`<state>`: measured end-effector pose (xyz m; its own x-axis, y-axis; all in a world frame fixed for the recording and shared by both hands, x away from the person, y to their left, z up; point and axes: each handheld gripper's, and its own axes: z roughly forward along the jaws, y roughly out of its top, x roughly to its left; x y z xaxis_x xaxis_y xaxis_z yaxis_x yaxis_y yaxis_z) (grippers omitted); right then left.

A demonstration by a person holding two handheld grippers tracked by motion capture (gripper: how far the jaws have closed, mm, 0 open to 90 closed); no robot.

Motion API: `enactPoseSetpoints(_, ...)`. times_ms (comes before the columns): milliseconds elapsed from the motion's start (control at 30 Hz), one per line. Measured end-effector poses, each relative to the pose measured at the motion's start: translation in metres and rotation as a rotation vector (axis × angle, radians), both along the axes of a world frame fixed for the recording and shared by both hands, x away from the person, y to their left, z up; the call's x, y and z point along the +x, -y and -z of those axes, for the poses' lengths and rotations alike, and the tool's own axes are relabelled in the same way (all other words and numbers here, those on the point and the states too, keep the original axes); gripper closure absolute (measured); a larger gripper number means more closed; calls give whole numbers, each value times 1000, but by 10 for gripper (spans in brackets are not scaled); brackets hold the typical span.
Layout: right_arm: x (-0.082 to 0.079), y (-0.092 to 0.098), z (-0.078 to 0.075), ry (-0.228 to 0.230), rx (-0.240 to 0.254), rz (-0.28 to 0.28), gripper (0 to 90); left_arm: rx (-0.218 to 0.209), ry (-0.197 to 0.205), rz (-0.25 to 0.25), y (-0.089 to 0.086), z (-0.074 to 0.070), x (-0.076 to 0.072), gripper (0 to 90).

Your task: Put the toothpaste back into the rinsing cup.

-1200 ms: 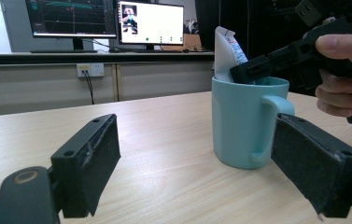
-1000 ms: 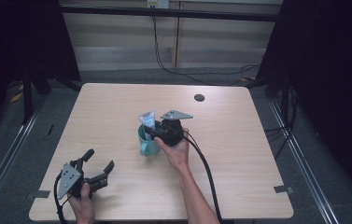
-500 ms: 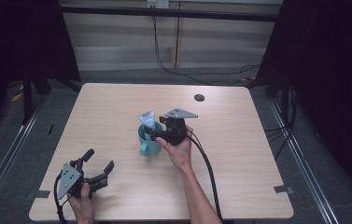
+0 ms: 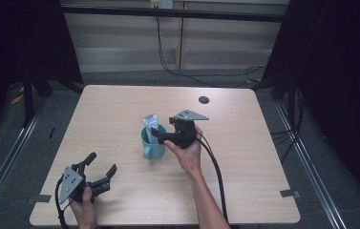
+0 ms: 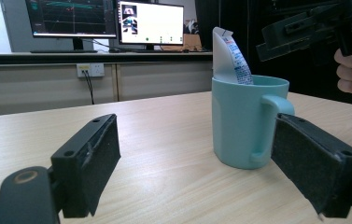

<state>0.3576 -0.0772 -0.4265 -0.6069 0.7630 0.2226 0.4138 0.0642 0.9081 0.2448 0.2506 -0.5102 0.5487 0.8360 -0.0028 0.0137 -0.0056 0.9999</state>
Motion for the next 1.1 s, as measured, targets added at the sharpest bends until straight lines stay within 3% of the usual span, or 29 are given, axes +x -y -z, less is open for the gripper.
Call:
enactPoseSetpoints(333, -9, 13, -9, -12, -19, 2, 155, 3, -2, 3, 0, 0, 0, 157)
enactPoseSetpoints(400, -12, 17, -13, -1, -53, 24, 156, 4, -2, 3, 0, 0, 0, 157)
enactPoseSetpoints(600, -17, 31, -15, 8, -23, 44, 157, 3, -2, 3, 0, 0, 0, 157)
enactPoseSetpoints(733, -21, 50, -11, 8, 1, 77, 155, 3, -2, 3, 0, 0, 0, 157)
enactPoseSetpoints(1100, -33, 75, -10, 46, -14, 133, 151, 4, -2, 2, 0, 0, 0, 157)
